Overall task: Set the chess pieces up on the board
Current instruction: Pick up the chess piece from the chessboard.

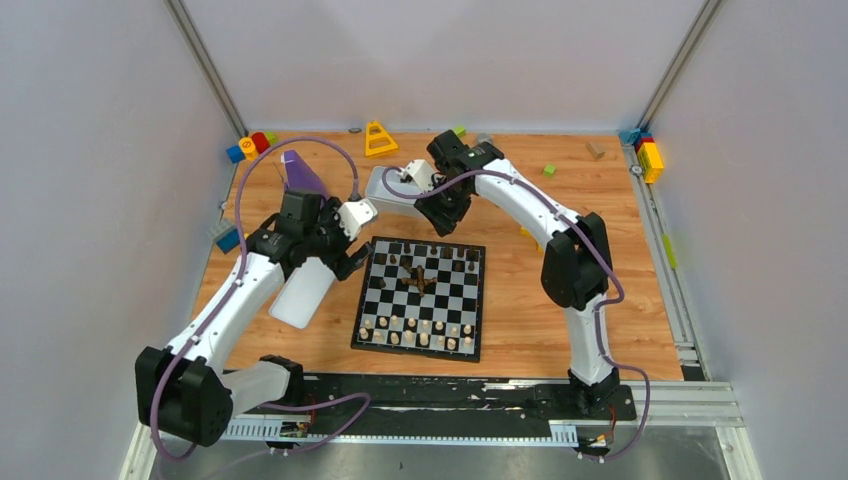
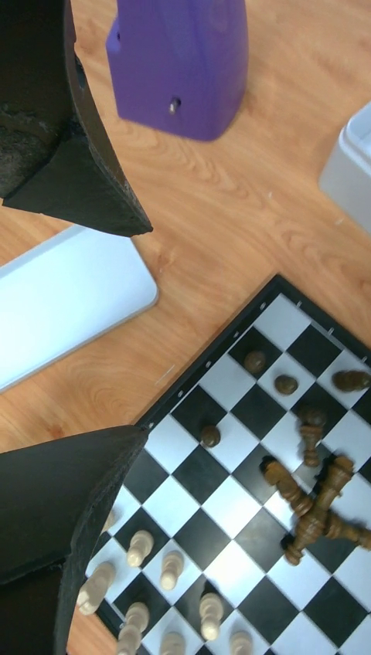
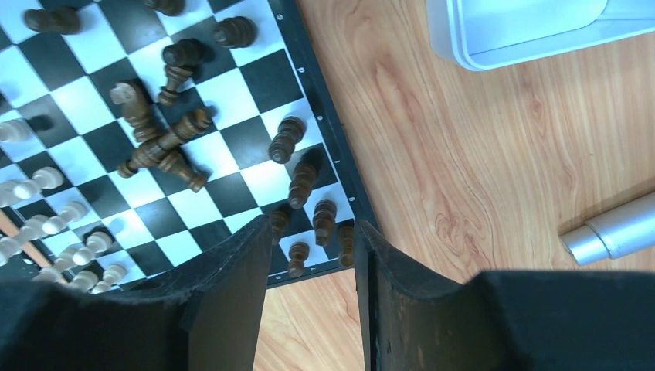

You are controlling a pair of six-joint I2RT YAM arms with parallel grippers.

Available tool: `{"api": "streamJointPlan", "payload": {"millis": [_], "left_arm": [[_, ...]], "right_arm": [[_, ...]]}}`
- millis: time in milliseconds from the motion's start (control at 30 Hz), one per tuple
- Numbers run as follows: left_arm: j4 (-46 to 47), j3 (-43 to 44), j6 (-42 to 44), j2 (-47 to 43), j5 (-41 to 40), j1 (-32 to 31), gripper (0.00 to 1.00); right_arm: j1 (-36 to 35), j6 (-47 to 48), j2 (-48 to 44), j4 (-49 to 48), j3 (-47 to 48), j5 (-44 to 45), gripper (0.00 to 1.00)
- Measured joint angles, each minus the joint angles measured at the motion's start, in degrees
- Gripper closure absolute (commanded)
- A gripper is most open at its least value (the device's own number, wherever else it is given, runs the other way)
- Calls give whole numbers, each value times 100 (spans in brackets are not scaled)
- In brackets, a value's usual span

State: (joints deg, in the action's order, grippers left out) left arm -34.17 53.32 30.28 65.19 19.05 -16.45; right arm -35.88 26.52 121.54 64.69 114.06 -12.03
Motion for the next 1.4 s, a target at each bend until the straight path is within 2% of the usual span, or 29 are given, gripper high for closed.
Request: {"api": "streamJointPlan", "payload": {"millis": [100, 367, 667, 1000, 1233, 1400], "left_arm": [[-96, -155, 83, 105, 190, -2, 8], [-72, -157, 107, 1119, 437, -348, 17], [-11, 103, 7, 2129, 455, -787, 24], [31, 317, -17, 2498, 463, -861, 43], [9, 350, -13, 2697, 520, -935, 51], [-35, 358, 2, 2761, 584, -946, 62]], "right_arm": [[0, -68, -271, -179, -199, -162, 57], [216, -227, -726, -459, -796, -522, 59], [638, -313, -1123, -625, -1429, -673, 62], [656, -402, -1292, -778, -1725, -833, 65], [671, -420, -1392, -815, -1779, -863, 67], [671, -422, -1405, -837, -1818, -870, 69]]}}
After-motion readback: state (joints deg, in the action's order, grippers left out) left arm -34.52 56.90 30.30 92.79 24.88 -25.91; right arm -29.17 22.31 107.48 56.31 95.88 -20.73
